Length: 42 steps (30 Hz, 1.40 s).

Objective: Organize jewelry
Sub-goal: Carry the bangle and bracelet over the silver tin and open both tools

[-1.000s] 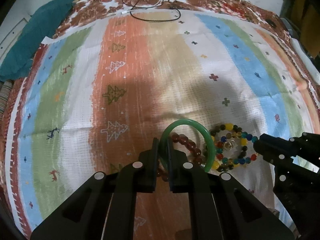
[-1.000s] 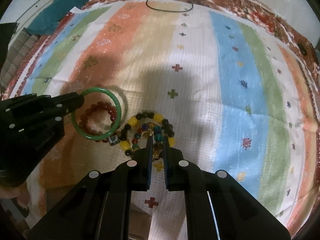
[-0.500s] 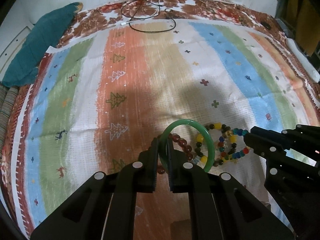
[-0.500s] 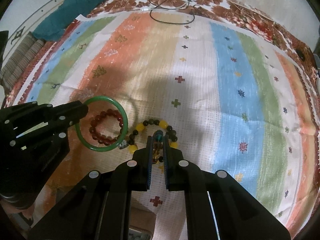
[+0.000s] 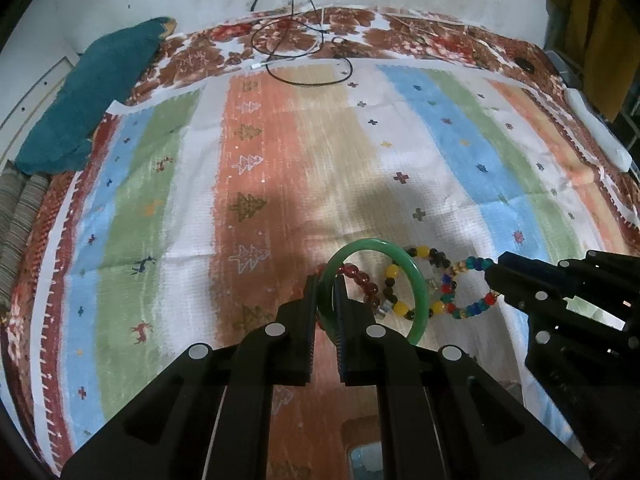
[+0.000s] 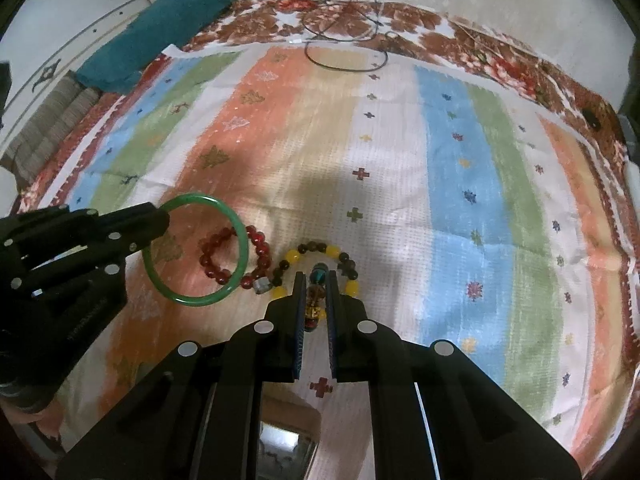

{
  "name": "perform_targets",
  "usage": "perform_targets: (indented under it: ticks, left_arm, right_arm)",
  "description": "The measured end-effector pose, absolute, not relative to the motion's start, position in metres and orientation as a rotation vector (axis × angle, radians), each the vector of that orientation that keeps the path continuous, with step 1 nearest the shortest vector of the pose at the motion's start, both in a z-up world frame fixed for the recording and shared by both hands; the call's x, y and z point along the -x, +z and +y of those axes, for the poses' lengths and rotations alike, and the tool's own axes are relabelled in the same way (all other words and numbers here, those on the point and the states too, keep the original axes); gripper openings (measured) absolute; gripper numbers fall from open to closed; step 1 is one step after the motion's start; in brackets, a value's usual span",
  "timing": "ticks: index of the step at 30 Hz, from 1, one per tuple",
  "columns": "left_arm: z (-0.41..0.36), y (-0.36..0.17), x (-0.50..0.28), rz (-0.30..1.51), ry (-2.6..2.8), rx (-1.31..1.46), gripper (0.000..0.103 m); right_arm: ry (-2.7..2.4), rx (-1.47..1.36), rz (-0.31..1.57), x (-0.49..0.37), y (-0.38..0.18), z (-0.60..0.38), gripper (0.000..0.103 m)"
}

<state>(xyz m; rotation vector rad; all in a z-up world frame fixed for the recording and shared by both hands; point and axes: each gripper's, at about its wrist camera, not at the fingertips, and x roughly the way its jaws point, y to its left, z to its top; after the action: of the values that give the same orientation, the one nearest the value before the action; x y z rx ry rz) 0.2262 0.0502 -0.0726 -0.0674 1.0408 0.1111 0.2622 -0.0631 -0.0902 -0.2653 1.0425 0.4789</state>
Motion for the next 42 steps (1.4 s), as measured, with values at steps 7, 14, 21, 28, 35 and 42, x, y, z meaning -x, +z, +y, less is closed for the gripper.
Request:
perform_targets:
  ticks: [7, 14, 21, 28, 35, 42]
  left_arm:
    - [0.043, -0.06, -0.208, 1.012, 0.096, 0.067, 0.008]
    - [0.036, -0.049, -0.191, 0.983, 0.08, 0.082, 0.008]
    - [0.031, -0.044, -0.176, 0.968, 0.073, 0.084, 0.008]
    - [0.031, -0.041, -0.162, 0.956, 0.085, 0.086, 0.008]
    - [0.026, -0.037, -0.145, 0.939, 0.083, 0.08, 0.008]
    - [0.022, -0.037, -0.132, 0.942, 0.065, 0.092, 0.008]
  right_arm:
    - [0.494, 0.26, 1.006, -0.247, -0.076, -0.066, 0.011]
    - [0.501, 0.252, 0.988, -0.233, -0.068, -0.072, 0.011]
    - [0.511, 0.241, 0.975, -0.219, -0.062, -0.078, 0.011]
    - [0.51, 0.231, 0.975, -0.209, -0.061, -0.085, 0.011]
    - [0.522, 0.214, 0.952, -0.195, -0.051, -0.09, 0.011]
    - [0.532, 0.221, 0.928, -0.18, -0.047, -0.092, 0.011]
